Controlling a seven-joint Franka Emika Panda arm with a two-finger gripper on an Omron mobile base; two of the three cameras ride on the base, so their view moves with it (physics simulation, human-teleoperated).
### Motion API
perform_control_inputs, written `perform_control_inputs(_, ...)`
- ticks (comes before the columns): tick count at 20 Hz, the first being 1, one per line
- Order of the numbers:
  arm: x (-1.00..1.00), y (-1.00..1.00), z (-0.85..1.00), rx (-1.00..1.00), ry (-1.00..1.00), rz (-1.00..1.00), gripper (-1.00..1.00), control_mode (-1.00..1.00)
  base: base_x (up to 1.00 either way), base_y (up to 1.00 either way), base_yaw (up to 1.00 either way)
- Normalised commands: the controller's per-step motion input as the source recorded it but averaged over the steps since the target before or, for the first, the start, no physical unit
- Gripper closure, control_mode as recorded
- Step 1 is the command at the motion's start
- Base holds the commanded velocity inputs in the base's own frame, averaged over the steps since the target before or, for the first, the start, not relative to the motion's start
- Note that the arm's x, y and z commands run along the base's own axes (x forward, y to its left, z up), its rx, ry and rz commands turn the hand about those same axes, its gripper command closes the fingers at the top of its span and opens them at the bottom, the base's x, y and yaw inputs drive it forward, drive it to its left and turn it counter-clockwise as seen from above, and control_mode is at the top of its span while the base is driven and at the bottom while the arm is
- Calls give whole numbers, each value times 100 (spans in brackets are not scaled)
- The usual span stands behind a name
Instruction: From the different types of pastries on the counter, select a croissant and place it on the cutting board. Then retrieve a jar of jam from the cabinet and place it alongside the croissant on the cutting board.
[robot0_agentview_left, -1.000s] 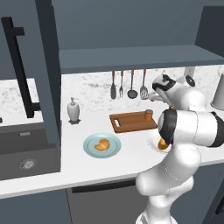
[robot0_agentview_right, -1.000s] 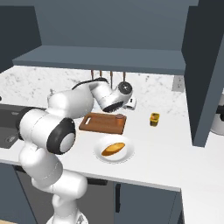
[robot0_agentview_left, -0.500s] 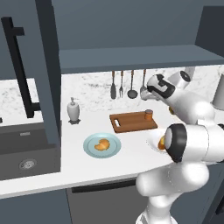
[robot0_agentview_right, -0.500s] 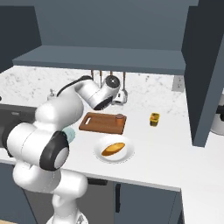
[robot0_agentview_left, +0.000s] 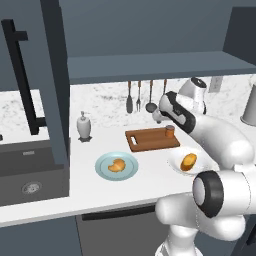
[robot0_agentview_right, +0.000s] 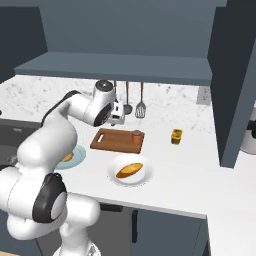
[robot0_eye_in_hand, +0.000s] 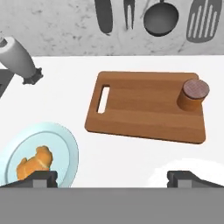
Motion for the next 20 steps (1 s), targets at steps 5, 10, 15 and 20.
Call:
perform_control_inputs(5,-74,44,3,-1,7,-1,-100,-100,0,0,0)
perform_control_inputs(10,-62,44,0,0,8,-6,-100,-100,0,0,0)
perform_control_inputs(15,-24,87,0,0,3,-8,-100,-100,0,0,0)
perform_control_inputs(20,-25,62,0,0,5,-8,-100,-100,0,0,0)
